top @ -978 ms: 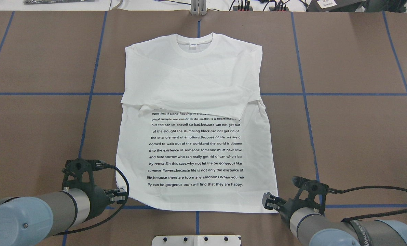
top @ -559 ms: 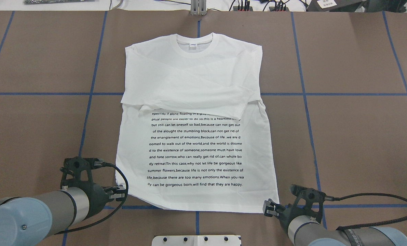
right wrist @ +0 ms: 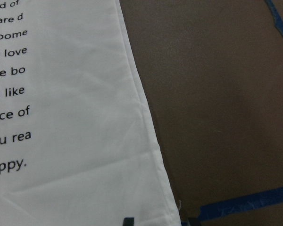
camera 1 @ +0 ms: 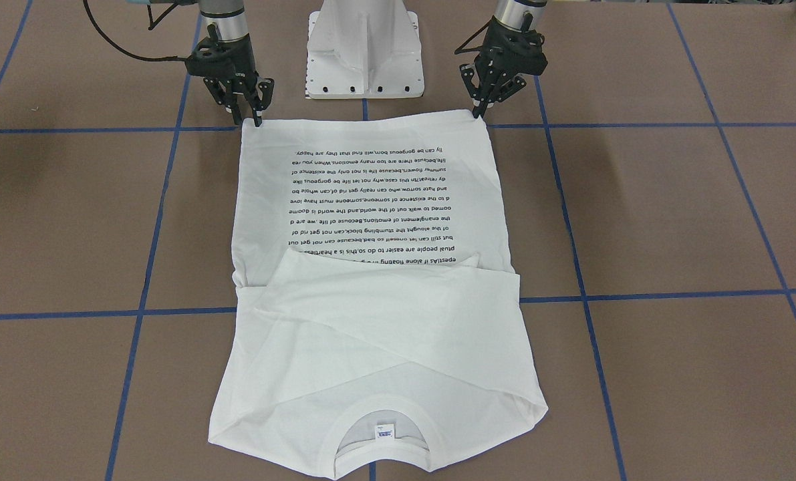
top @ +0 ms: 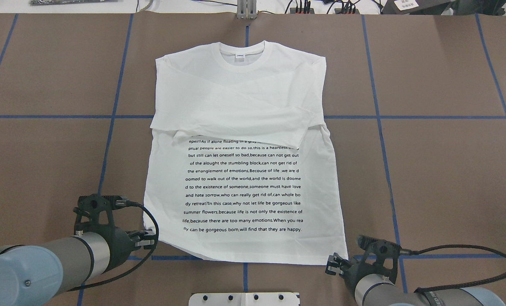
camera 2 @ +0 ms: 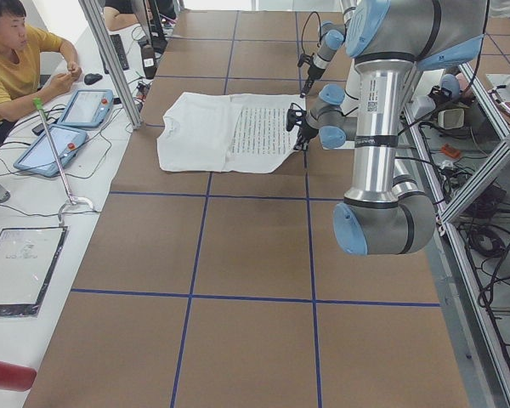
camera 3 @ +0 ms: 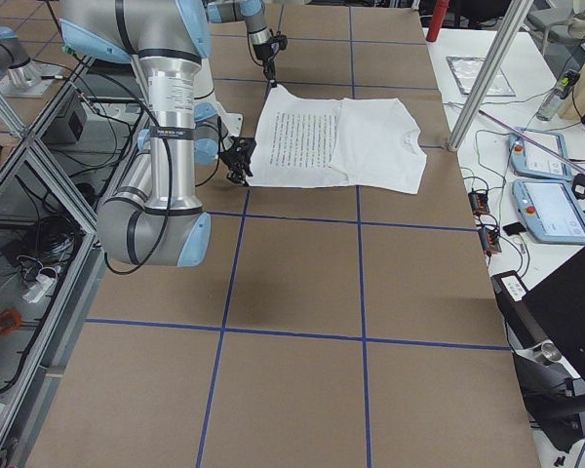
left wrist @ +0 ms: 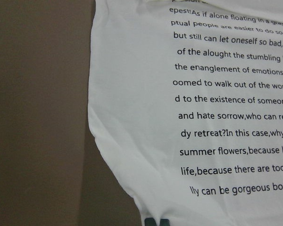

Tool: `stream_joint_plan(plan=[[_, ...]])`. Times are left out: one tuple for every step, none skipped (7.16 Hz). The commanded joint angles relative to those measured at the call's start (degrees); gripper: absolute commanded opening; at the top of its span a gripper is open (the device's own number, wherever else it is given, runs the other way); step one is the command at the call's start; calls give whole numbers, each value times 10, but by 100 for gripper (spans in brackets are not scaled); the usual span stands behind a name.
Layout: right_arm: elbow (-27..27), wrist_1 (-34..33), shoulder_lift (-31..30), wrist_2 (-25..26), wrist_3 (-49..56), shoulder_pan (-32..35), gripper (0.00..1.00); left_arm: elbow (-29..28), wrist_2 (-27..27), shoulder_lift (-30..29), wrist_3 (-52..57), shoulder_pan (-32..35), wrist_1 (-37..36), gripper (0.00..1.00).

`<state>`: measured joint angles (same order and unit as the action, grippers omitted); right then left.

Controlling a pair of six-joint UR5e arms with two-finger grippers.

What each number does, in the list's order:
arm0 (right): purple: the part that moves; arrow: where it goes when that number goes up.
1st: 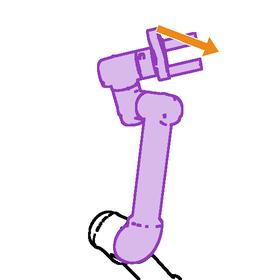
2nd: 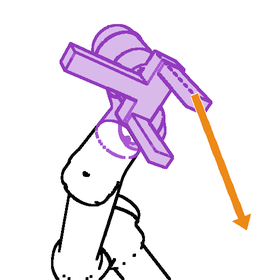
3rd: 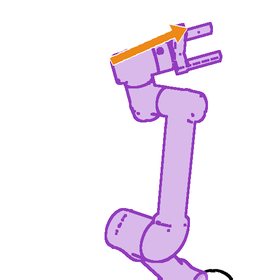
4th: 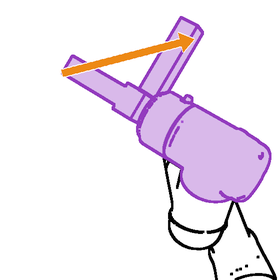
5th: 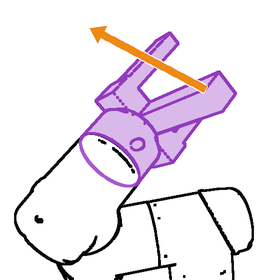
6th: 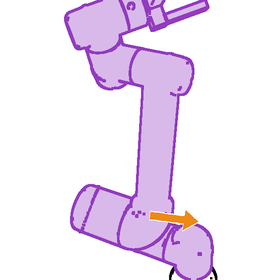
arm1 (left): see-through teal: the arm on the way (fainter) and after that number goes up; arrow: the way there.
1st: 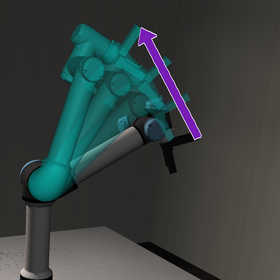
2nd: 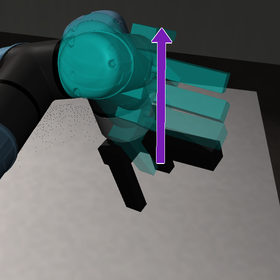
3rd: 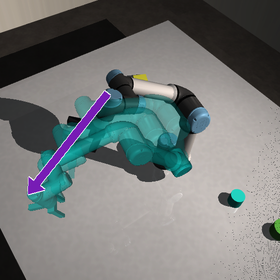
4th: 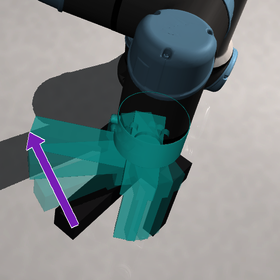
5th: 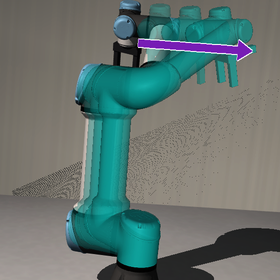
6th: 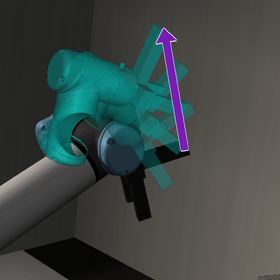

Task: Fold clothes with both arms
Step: 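Grasp the hem corners nearest the robot with both grippers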

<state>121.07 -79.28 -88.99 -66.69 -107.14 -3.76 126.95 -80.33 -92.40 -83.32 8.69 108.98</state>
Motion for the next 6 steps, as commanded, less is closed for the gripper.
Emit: stream_joint_plan(plan=[[-2, 0, 1, 1, 0, -3, 19, 1, 0, 1, 0, 0, -1, 0], [-1, -1, 2, 1, 0, -3, 0, 1, 0, 1, 0, 0, -1, 0], [2, -3, 2, -1, 1, -2, 0, 2, 0, 1, 0, 0, -1, 0], [21, -8, 0, -9, 3, 4, 0, 5, -1, 1, 1, 0, -1, 0], [71, -57, -7, -38, 4, 14, 0, 30, -4, 3, 22, 1, -7, 0], [153, -150, -5, -78, 4, 23, 0, 90, -19, 5, 48, 2, -66, 0]])
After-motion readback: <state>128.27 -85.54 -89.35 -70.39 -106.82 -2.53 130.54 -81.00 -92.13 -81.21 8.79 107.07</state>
